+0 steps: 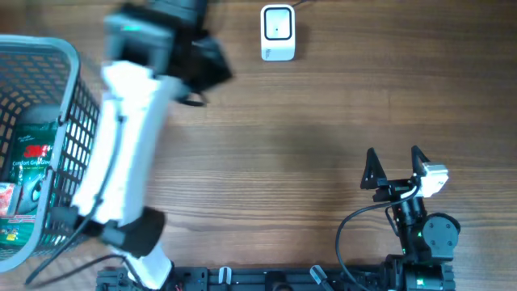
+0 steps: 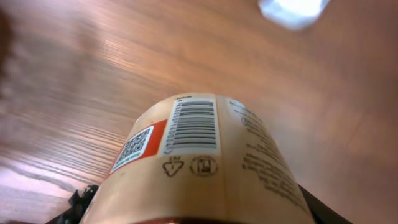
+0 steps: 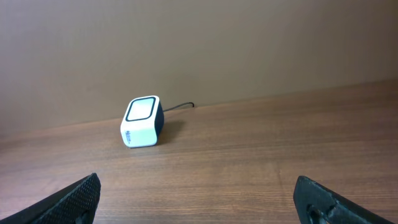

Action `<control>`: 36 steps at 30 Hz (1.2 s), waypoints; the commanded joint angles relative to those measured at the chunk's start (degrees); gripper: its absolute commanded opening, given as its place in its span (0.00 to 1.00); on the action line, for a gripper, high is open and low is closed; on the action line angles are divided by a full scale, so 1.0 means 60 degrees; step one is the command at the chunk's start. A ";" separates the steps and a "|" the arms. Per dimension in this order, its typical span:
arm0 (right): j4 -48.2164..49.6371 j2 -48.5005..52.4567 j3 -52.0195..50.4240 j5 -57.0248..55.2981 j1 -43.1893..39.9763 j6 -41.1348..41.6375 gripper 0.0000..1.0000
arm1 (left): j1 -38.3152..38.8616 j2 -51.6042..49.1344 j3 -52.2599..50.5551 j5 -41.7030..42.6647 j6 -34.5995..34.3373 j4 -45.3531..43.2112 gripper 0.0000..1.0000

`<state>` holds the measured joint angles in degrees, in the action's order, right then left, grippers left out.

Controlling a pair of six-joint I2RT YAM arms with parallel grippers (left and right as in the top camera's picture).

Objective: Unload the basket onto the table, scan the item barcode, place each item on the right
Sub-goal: 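Carry the bottle with the left gripper to the scanner and set it down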

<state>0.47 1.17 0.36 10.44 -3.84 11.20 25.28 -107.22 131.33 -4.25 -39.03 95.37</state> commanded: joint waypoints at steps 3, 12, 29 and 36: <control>0.0051 -0.0062 -0.0011 -0.0033 0.0004 -0.0109 1.00 | 0.2641 -0.2415 0.0109 -0.0280 0.2320 -0.0073 0.50; 0.0055 -0.0062 -0.0011 -0.0033 0.0004 -0.0113 1.00 | 0.3446 -0.3519 -0.3486 0.3027 0.8663 -0.3202 0.57; 0.0055 -0.0062 -0.0011 -0.0033 0.0004 -0.0113 1.00 | 0.3599 -0.3129 -0.3442 -0.3096 0.6346 -0.1891 1.00; 0.0051 -0.0062 -0.0011 -0.0029 0.0004 -0.0113 1.00 | 0.3544 -0.2284 -0.3417 -0.6845 0.5027 -0.1417 1.00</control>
<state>0.47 1.17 0.34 10.44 -3.84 11.20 46.87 -125.32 109.54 -33.36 -4.03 85.89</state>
